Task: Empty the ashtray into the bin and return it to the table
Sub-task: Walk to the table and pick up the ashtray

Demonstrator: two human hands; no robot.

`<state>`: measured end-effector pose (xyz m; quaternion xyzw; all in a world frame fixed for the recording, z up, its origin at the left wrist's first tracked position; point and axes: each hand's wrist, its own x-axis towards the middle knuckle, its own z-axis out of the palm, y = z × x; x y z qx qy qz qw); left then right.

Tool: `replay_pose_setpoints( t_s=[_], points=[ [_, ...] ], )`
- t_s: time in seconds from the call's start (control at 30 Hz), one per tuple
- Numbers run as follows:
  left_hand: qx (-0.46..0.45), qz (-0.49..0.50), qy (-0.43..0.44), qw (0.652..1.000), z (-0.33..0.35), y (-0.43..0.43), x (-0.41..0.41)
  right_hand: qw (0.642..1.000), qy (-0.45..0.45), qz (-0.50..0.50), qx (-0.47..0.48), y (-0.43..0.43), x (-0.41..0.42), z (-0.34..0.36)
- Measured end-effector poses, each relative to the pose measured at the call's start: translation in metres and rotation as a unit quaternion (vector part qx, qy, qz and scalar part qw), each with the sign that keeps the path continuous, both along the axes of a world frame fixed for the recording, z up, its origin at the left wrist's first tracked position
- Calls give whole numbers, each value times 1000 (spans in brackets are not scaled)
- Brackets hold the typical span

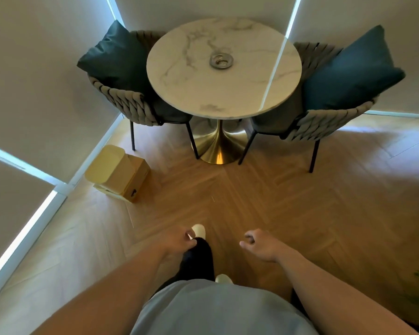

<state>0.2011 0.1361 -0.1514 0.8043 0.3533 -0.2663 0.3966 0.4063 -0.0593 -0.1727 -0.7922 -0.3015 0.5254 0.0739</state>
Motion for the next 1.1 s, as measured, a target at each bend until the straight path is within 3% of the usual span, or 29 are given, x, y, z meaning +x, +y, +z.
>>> replay_pose_setpoints(
  t_s=[0.23,0.63,1.1],
  points=[
    [-10,-30,-2,999,-20,66,57,1000,4,-19,-11,47,59,-9],
    [-4,-81,-36,996,-14,247,191,996,-30,-77,14,215,166,6],
    [1,-85,-9,996,-20,359,317,998,-33,-39,31,344,301,0]
  ],
)
